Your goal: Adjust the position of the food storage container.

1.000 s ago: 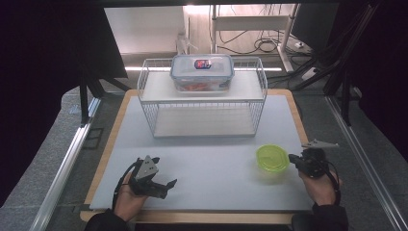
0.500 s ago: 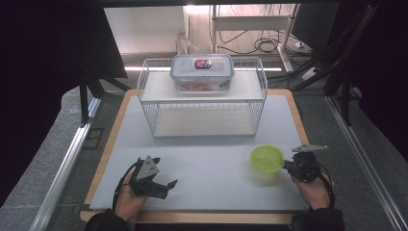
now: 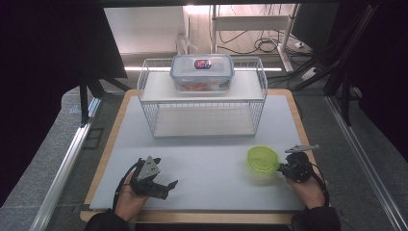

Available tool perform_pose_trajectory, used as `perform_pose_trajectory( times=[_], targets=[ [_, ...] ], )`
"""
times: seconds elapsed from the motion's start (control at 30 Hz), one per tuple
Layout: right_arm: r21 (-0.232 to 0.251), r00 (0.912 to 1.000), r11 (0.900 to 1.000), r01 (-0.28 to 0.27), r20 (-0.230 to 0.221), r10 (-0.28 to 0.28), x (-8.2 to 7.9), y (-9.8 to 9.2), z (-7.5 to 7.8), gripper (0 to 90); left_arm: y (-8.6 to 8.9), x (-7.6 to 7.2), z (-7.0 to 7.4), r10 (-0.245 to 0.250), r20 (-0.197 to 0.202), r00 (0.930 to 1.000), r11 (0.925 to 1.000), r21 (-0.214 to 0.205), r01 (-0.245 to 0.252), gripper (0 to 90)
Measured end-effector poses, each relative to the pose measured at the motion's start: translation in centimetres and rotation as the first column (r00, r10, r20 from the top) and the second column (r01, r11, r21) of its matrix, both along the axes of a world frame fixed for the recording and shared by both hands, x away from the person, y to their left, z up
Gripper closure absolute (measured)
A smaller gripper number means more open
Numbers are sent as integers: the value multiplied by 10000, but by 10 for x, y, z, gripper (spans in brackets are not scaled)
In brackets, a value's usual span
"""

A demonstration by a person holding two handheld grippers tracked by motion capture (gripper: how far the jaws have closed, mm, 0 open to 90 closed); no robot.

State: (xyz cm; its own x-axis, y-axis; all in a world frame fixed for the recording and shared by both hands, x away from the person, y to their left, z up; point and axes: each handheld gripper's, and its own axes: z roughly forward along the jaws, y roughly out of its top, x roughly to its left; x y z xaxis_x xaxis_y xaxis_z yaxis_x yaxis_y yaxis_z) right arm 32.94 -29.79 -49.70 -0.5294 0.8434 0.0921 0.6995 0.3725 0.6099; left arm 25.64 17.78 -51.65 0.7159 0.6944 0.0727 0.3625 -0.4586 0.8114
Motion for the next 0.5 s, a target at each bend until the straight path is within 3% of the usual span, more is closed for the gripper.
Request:
perform_pose_trajectory(
  times=[0.5],
  targets=[
    [410, 9957, 9949, -921, -68, 924, 20, 36, -9, 900, -1, 0, -1, -31, -35, 10000, 9999, 106, 32, 24]
  ],
)
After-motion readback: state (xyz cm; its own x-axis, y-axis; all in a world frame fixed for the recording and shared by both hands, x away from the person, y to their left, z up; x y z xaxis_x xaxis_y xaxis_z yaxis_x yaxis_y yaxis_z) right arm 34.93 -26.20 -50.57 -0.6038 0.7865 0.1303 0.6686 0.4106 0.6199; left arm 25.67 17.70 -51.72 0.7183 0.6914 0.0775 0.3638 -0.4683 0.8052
